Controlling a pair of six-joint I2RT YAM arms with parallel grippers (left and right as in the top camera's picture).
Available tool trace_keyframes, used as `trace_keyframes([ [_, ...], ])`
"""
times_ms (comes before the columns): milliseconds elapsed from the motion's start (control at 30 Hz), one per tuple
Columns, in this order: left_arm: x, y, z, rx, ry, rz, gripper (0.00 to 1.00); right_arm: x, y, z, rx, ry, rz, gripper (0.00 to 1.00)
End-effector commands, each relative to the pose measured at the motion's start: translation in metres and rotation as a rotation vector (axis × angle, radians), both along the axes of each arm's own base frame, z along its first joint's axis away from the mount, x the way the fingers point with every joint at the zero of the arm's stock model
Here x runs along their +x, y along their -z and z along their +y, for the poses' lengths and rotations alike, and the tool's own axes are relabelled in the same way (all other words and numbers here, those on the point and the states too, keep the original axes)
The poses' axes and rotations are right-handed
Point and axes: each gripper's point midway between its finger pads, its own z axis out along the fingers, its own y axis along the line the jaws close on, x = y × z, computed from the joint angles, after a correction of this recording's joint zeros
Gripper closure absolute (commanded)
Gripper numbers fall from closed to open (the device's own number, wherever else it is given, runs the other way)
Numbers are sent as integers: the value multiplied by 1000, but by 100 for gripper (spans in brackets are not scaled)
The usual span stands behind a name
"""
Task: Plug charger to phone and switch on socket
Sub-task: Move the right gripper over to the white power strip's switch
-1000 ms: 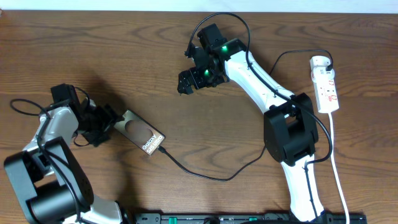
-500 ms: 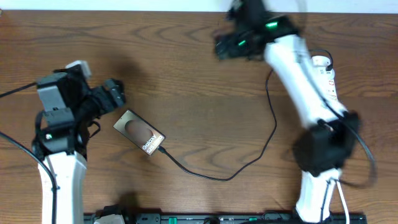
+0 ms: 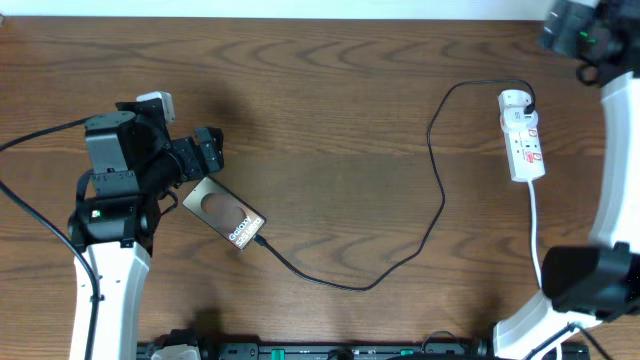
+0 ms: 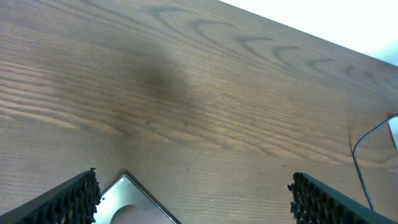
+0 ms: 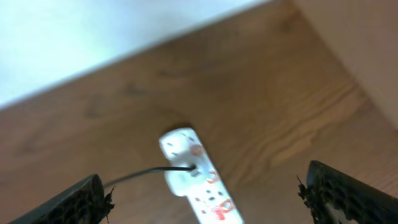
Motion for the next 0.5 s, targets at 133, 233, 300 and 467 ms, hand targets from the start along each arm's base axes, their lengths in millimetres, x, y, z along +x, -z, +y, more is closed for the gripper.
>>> trace_keyframes([
  [133,5,6,2,23,6,15,4,8,115,-22,249,-211,207,1],
  [233,5,9,2,22,6,23,4,9,147,-9,322,-355,260,1],
  [300,6,10,2,22,6,28,4,8,165,-2,347,-424,296,1],
  [467,7,15,2,20,6,43,4,6,204,3,395,-429,376,1],
])
